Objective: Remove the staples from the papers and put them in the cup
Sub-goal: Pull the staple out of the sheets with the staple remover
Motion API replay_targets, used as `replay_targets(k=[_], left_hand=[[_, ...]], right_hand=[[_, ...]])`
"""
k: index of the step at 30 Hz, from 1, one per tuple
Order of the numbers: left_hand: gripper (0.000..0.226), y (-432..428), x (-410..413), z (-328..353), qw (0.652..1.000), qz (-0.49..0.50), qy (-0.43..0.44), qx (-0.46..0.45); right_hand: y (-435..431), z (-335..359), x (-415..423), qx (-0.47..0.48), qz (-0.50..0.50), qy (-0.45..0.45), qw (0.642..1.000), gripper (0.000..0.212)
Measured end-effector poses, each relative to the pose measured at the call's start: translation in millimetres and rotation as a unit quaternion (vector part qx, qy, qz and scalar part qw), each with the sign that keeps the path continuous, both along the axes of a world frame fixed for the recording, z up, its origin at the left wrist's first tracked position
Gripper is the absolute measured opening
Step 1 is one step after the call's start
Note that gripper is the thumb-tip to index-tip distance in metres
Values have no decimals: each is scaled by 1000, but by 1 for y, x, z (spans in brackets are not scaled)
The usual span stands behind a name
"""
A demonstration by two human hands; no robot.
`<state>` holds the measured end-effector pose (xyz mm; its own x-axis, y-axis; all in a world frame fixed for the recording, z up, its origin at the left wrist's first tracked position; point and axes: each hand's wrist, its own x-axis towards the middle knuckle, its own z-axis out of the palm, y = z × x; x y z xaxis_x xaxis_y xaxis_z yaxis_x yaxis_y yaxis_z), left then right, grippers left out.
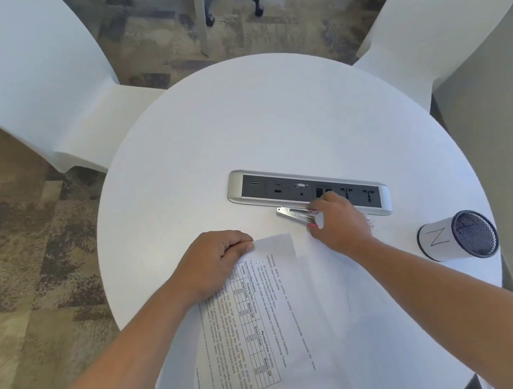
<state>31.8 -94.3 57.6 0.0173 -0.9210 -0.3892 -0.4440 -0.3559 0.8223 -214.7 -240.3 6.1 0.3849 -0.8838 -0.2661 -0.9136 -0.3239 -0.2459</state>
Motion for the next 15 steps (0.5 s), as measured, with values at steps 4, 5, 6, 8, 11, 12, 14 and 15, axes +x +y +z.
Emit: replay_targets(k=[4,5,6,8,11,12,14,15], left_hand=[[14,0,2,4,1000,14,12,-17],[14,1,2,6,1000,15,15,-21],[14,1,2,8,999,15,18,-26],[15,1,2,14,999,15,21,-37],[15,1,1,22,998,14,23,-54],[14,2,0,25,998,13,22,-60],[13,4,-3,30,997,17,22,-70],[14,5,-4,32,997,19,21,-76]], right_hand=[[2,12,2,4,-29,-69,997,35],[4,17,1,10,-45,-102,994,34],[6,24,0,24,-61,-143,988,32],[10,41,-1,91,-97,-240,962,33],[25,74,-5,237,-139,-380,883,40],[31,84,-7,263,-141,-411,861,41],[45,97,-10,292,-139,-452,831,43],[51,101,-12,304,-140,-468,818,44]])
